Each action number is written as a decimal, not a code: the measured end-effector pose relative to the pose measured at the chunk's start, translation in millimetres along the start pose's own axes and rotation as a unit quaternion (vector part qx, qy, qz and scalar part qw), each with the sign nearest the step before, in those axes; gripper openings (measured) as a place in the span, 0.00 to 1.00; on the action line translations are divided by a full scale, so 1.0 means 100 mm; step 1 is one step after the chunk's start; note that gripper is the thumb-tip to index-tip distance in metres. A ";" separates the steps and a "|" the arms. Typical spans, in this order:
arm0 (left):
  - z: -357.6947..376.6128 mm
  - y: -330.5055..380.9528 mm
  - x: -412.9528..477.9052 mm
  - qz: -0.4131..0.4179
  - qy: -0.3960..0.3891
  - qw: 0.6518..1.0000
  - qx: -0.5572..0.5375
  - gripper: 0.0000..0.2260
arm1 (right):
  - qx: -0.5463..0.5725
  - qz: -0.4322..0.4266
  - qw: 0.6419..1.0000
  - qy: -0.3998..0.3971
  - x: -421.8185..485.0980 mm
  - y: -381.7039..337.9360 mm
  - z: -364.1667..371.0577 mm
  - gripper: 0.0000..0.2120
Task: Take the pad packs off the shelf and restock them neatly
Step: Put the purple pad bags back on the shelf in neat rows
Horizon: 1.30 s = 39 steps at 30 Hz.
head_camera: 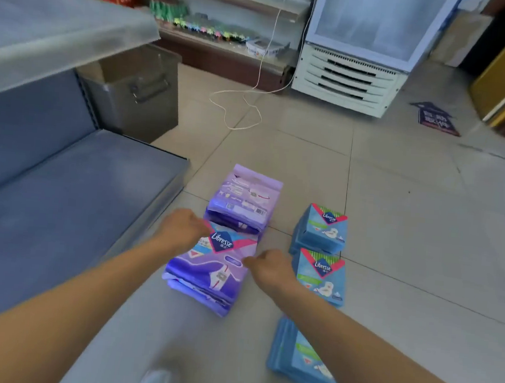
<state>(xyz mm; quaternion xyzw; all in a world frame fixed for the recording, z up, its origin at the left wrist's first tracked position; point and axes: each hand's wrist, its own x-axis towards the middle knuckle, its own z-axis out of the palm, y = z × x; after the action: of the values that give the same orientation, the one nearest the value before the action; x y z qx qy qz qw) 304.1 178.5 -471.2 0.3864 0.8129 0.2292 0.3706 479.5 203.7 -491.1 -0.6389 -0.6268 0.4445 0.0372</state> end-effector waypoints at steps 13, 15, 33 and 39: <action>0.58 -0.83 1.10 -0.126 -0.013 0.992 -0.029 0.23 | 0.234 0.132 0.963 0.021 0.98 0.58 1.02 0.25; 0.59 -0.90 1.17 -0.123 -0.038 0.990 -0.066 0.20 | 0.273 0.126 0.953 0.026 1.04 0.63 1.12 0.21; -0.71 -0.39 -0.13 -0.047 0.061 0.989 -0.126 0.17 | 0.389 -0.031 0.920 -0.044 0.06 -0.48 0.45 0.15; -1.84 0.22 -1.08 0.045 0.187 0.974 -0.120 0.19 | 0.381 -0.166 0.907 -0.062 -0.86 -1.48 -0.13 0.17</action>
<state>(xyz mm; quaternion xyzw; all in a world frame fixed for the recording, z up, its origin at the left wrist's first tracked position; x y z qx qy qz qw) 216.3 89.5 -296.7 0.3256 0.8159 0.4102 0.2450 389.8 170.0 -349.0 -0.4337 -0.5080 0.6756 0.3120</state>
